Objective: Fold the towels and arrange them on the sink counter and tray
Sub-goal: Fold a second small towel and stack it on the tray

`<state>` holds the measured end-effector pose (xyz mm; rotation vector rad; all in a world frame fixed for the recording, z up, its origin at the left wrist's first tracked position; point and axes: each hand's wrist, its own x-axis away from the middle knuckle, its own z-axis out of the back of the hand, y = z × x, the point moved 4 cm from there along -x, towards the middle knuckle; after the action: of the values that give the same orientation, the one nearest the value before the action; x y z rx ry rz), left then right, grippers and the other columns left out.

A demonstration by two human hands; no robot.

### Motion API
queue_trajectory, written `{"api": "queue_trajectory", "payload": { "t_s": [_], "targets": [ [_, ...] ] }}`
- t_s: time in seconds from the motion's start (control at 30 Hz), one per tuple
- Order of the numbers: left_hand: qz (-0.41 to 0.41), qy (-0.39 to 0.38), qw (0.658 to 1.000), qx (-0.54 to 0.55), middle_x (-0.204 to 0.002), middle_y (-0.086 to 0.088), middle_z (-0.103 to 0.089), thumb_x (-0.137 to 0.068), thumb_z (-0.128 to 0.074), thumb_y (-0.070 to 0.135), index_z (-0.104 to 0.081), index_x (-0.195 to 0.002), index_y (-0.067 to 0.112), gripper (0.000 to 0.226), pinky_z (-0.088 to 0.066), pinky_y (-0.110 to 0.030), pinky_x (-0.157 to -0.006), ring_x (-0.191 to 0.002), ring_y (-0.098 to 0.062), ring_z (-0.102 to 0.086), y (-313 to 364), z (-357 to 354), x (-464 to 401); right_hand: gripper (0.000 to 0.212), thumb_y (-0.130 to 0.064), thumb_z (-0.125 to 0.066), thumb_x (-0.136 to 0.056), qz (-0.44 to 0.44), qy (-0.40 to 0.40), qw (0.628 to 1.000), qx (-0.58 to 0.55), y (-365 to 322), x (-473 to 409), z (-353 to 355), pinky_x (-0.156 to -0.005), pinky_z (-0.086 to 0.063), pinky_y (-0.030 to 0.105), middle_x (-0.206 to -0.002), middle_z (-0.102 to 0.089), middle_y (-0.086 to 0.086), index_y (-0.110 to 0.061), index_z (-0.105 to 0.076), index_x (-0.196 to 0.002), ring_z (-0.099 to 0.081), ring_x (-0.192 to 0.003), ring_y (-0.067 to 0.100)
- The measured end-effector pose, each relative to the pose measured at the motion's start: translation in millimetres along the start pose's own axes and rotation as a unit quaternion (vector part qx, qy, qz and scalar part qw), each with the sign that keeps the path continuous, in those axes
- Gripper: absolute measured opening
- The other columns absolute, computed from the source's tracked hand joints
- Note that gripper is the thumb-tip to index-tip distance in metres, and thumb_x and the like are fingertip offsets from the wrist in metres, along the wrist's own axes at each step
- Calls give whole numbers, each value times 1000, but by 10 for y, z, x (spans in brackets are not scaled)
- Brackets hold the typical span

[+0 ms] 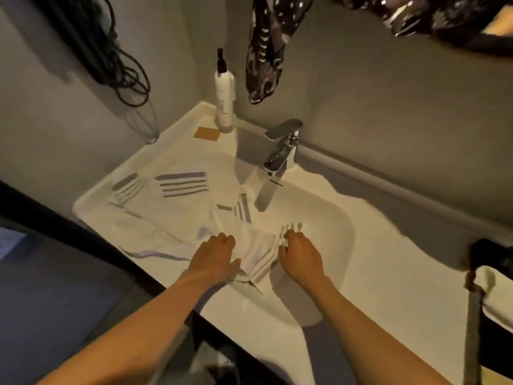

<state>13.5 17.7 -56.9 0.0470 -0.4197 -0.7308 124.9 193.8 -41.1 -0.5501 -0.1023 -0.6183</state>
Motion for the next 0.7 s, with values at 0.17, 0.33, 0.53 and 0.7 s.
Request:
{"api": "queue_trajectory", "payload": {
  "t_s": [0.17,0.33,0.53,0.7],
  "targets": [
    [-81,-77,994,-10,-111,-1,-60,-77,-57,68,-49,-125,23,66,-46,-39,-81,-101,-28,-61,-191,-345,-145,83,-46,-63,-86,-261,-119,931,-225,-42,-114,-859,-98,-47,39,-142,-46,18,-1,-26,-145,-52,-124,34],
    [-177,6,984,-16,-101,-9,-59,-91,-52,24,-61,-106,13,20,-33,-34,-68,-92,-30,-59,13,-325,-310,38,-43,-55,-93,-243,-130,946,-170,28,-138,-1143,-77,-45,30,-120,-63,11,-12,-52,-114,-60,-92,23],
    [-124,63,953,268,-78,-9,-64,-101,-38,20,-46,-102,20,8,-46,-39,-60,-69,-28,-60,145,400,-524,24,-36,-39,-101,-121,142,954,-235,-170,-81,-422,-90,-51,35,-109,-57,-2,-19,-55,-106,-57,-94,15],
    [-212,98,942,242,-87,-10,-68,-99,-40,21,-51,-106,25,14,-51,-40,-67,-76,-29,-60,831,1325,-556,30,-50,-46,-92,-19,106,965,-237,-426,-69,265,-74,-55,37,-92,-68,-6,-24,-60,-95,-63,-80,12]
  ]
}}
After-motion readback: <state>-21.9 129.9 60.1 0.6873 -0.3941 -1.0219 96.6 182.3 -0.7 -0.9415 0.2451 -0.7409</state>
